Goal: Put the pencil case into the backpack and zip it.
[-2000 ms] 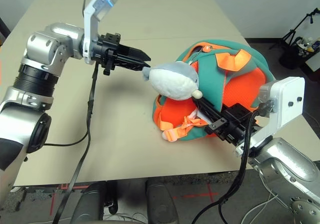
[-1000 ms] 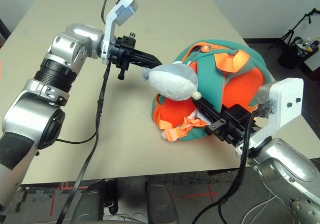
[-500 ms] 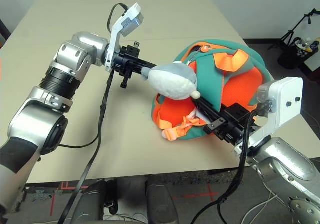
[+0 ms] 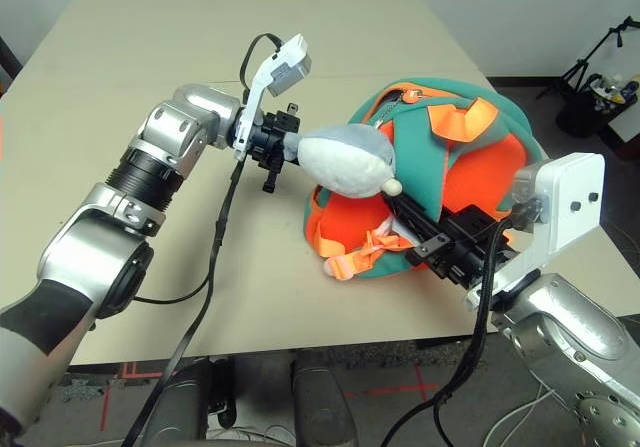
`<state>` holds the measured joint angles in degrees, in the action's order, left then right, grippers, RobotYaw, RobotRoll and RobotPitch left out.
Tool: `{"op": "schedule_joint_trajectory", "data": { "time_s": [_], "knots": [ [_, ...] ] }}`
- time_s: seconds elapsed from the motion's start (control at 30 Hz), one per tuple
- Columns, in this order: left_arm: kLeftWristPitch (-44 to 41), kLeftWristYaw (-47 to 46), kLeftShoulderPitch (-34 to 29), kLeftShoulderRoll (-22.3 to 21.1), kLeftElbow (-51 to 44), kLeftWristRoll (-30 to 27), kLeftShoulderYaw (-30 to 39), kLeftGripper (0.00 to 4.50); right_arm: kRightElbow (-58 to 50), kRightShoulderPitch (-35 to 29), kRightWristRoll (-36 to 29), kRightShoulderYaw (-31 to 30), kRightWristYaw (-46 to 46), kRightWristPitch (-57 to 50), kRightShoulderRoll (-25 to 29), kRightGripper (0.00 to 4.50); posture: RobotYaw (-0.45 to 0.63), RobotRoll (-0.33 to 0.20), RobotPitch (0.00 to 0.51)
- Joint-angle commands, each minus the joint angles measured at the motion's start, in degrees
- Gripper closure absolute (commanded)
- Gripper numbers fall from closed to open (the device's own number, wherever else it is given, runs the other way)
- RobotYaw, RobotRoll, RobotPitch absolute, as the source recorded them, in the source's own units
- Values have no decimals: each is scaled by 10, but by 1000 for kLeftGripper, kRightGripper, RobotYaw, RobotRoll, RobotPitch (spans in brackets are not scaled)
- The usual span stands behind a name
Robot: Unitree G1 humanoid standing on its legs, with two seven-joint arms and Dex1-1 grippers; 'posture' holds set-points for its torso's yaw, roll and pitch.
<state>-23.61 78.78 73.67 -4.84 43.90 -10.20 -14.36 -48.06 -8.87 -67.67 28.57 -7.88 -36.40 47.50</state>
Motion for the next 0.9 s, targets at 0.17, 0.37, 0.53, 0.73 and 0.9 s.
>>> {"op": "schedule_joint_trajectory", "data": {
  "time_s": [0.17, 0.37, 0.53, 0.73, 0.9],
  "knots": [
    [28, -20, 9, 13, 11, 8, 10, 4500, -8, 8, -2, -16, -5, -3, -2, 4314, -289, 0, 147],
    [26, -12, 27, -76, -60, -10, 53, 4500, -1, 10, 6, -18, -13, -1, -4, 4314, -269, 0, 136],
    [6, 19, 26, -183, -147, -14, 60, 2917, 11, 15, 16, -21, -27, 0, -5, 4314, -236, 0, 129],
    [-28, 59, -2, -259, -272, -24, 38, 967, 28, 26, 28, -29, -43, 0, -7, 4314, -206, 0, 127],
    [-28, 54, -9, -240, -321, -31, 21, 0, 39, 39, 39, -39, -52, -1, -12, 4314, -201, 0, 118]
  ]
}}
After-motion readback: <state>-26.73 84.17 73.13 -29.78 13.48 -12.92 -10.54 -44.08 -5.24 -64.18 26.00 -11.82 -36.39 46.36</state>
